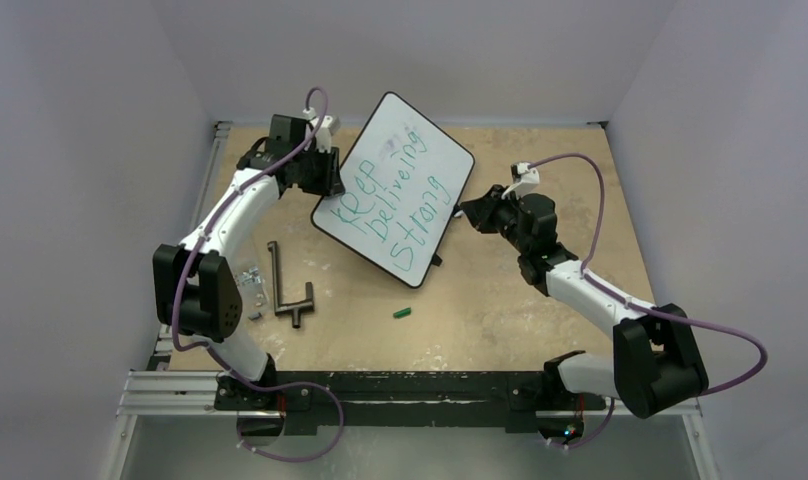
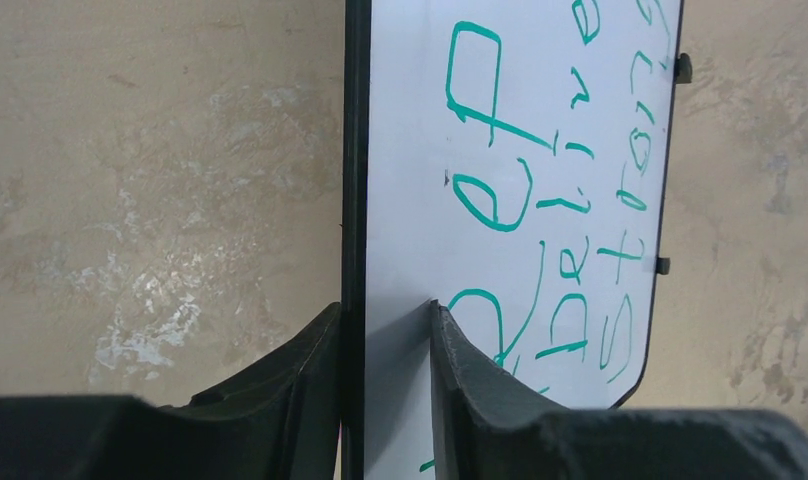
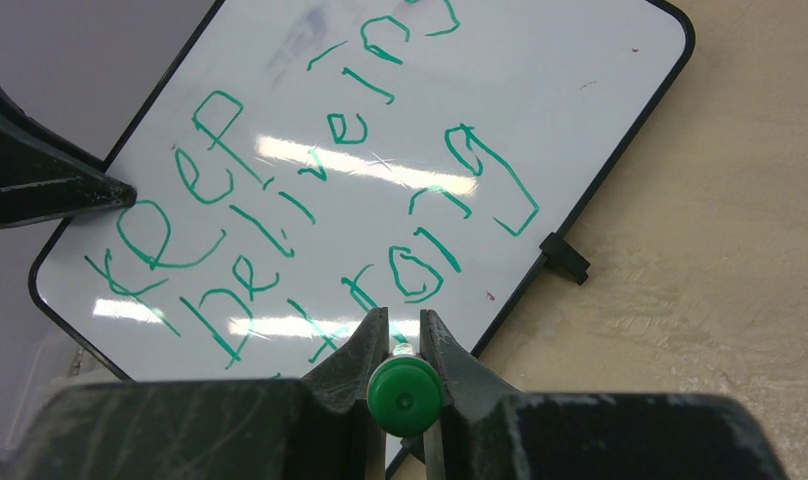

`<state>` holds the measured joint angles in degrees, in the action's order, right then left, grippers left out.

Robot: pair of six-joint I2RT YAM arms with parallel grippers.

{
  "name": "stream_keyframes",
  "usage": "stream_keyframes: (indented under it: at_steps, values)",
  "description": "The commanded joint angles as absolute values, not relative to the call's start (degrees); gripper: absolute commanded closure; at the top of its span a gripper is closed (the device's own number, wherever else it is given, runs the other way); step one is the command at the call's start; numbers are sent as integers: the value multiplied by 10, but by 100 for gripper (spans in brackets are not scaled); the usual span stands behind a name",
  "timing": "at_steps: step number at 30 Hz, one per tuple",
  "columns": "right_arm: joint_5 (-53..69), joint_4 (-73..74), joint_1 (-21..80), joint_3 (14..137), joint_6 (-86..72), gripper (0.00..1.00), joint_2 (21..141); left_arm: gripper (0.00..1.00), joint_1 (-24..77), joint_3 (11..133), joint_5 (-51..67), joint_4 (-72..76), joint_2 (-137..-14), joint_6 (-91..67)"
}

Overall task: Write a sentence on the whiteboard
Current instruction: Put down the whiteboard on the whiteboard stand.

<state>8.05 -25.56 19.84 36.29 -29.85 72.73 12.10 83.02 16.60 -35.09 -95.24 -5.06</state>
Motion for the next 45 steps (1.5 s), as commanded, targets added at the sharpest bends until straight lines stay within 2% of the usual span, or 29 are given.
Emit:
stream_keyframes:
  at_steps: [1, 7, 14, 25, 27, 30, 31, 39, 45]
  values:
    - [73, -279, 199, 364, -297, 100, 725, 68, 140, 803, 90, -405, -969, 7]
    - [70, -275, 199, 364, -296, 100, 720, 64, 146, 804, 86, -407, -961, 7]
    - [72, -273, 199, 367, -294, 100, 724, 53, 152, 810, 86, -407, -933, 9]
    - [71, -272, 199, 373, -292, 100, 732, 48, 162, 832, 97, -412, -911, 8]
    - [72, -272, 200, 374, -291, 100, 734, 42, 166, 840, 104, -415, -906, 6]
    - [71, -272, 199, 375, -291, 100, 736, 24, 171, 856, 116, -424, -898, 5]
    - [70, -272, 199, 376, -291, 100, 736, 22, 172, 861, 117, -428, -895, 6]
    - [64, -272, 199, 376, -289, 100, 737, 22, 197, 877, 125, -454, -843, 28]
    - [59, -267, 200, 374, -289, 100, 726, 23, 259, 821, 117, -472, -770, 45]
